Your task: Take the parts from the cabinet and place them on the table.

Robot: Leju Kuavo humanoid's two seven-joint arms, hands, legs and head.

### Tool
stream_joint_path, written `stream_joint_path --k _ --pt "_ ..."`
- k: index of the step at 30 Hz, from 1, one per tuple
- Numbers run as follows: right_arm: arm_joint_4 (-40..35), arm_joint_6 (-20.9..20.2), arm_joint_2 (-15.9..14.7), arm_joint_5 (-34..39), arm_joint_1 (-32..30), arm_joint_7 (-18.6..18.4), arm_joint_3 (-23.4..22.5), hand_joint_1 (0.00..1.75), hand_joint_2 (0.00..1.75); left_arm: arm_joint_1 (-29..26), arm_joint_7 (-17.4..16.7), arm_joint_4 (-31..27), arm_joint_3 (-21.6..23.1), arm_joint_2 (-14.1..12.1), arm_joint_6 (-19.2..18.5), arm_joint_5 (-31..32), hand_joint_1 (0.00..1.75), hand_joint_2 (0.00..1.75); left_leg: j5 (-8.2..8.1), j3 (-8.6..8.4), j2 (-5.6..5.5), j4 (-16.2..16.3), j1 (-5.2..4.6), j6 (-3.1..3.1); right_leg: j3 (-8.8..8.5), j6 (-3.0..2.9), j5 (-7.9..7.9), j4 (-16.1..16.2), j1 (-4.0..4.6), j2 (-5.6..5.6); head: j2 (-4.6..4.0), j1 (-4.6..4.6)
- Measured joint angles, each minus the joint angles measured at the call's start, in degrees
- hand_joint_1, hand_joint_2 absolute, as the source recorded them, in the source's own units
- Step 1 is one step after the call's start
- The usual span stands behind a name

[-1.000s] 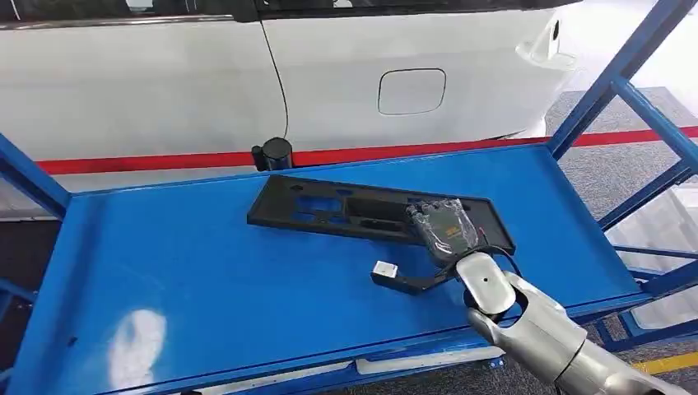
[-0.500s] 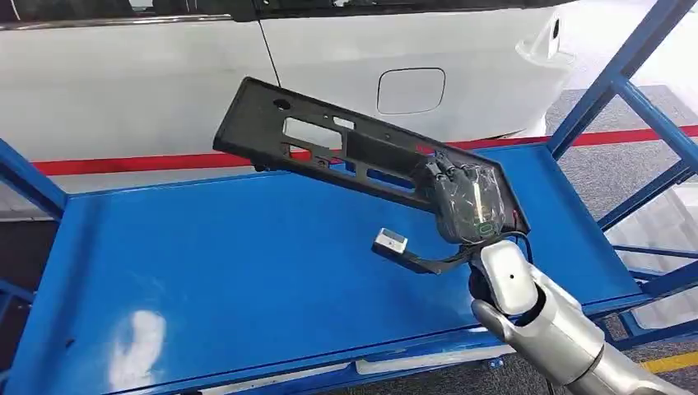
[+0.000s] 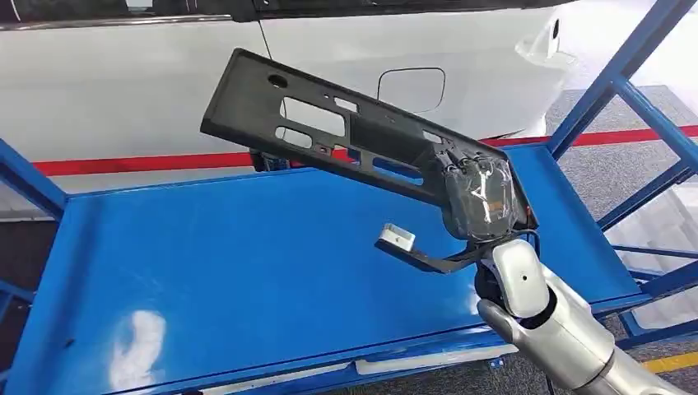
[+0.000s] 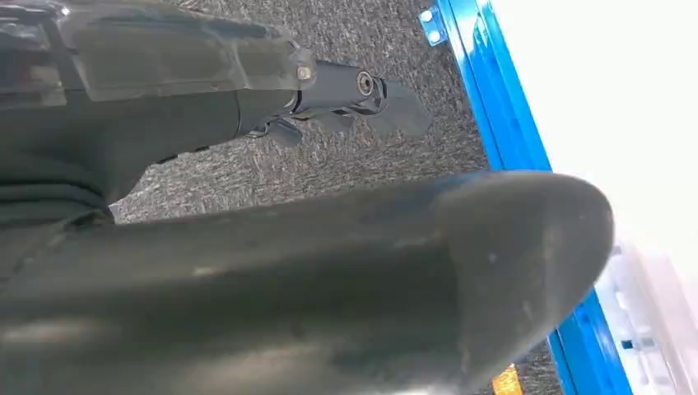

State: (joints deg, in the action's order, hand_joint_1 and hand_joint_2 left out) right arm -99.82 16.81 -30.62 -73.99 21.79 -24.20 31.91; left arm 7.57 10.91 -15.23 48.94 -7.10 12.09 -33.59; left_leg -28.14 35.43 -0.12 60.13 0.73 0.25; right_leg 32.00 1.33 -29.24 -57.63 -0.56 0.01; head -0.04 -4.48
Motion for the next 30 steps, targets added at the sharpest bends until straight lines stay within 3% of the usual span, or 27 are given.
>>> stream_joint_path --k 4,8,13,14,16,17,20,21,25,30 --pt "-2.0 1.1 0.0 0.3 0.1 -1.4 -0.7 1.75 1.75 0.0 0.2 0.0 0.0 0.2 0.1 -0.7 0.00 0.00 0.00 0.01 -0.01 0.0 -0.01 0.00 0.00 0.00 0.00 0.0 0.00 0.00 0.00 0.02" --pt "-9.5 1.7 -0.7 10.0 0.5 -5.9 -4.2 1.75 1.75 0.0 1.5 0.0 -0.3 0.8 0.8 -2.5 0.00 0.00 0.00 -0.01 -0.13 0.0 -0.02 0.00 0.02 0.01 -0.01 0.0 -0.02 -0.04 0.00 0.04" --pt "-20.3 14.9 -2.8 29.1 -2.4 -10.6 -12.7 1.75 1.75 -0.4 6.1 0.1 -0.7 2.4 3.6 -5.0 0.00 0.00 -0.01 0.00 -0.77 0.0 -0.09 0.01 -0.08 0.14 -0.09 0.0 -0.13 -0.39 -0.02 0.00" --pt "-22.6 18.1 -3.3 34.1 -3.0 -9.3 -15.3 1.75 1.75 -0.6 9.3 0.1 -1.1 2.7 2.3 -6.7 0.00 0.00 -0.01 0.01 -0.86 0.0 -0.12 0.01 -0.10 0.19 -0.12 0.0 -0.16 -0.46 0.00 -0.04" --pt "-28.4 22.2 -2.6 46.4 -5.8 -2.2 -21.5 1.75 1.75 -1.2 18.7 0.3 -2.7 3.1 -1.3 -10.2 0.00 0.00 -0.02 -0.01 -1.05 0.0 -0.14 0.03 -0.14 0.35 -0.25 0.1 -0.18 -0.58 0.00 0.18" --pt "-32.3 22.4 -2.0 50.6 -7.8 1.8 -24.8 1.75 1.75 -1.5 21.2 0.3 -3.5 3.5 -1.9 -11.0 0.00 0.00 -0.07 -0.01 -1.18 0.0 -0.20 0.07 -0.27 0.51 -0.38 0.1 -0.23 -0.75 0.00 -0.09" --pt "-38.2 22.4 0.8 56.4 -10.0 11.0 -29.9 1.75 1.75 -2.1 21.4 0.7 -5.1 4.3 -2.7 -12.9 0.00 0.00 -0.19 -0.22 -1.01 0.0 -0.22 0.01 -0.35 0.46 -0.41 0.1 -0.28 -0.66 0.00 0.00" --pt "-39.9 22.4 2.3 58.8 -10.8 13.7 -31.0 1.75 1.75 -2.2 20.7 0.8 -5.4 4.5 -3.1 -13.0 0.00 1.75 -0.21 -0.31 -0.96 -0.1 -0.23 0.00 -0.41 0.37 -0.47 0.1 -0.28 -0.65 0.00 0.02" --pt "-42.4 22.4 7.2 63.5 -11.8 19.7 -34.2 1.75 1.75 -2.3 19.2 0.9 -6.5 5.6 -3.5 -13.2 0.00 1.75 -0.28 -0.57 -0.66 -0.1 -0.23 0.01 -0.50 0.32 -0.51 0.1 -0.28 -0.56 -0.02 0.04" --pt "-42.4 22.4 10.4 66.4 -12.0 21.6 -36.8 1.75 1.75 -2.3 18.8 1.2 -6.7 6.4 -3.5 -13.3 0.00 1.75 -0.27 -0.70 -0.31 -0.1 -0.24 0.01 -0.52 0.33 -0.47 0.1 -0.28 -0.28 0.00 0.11"
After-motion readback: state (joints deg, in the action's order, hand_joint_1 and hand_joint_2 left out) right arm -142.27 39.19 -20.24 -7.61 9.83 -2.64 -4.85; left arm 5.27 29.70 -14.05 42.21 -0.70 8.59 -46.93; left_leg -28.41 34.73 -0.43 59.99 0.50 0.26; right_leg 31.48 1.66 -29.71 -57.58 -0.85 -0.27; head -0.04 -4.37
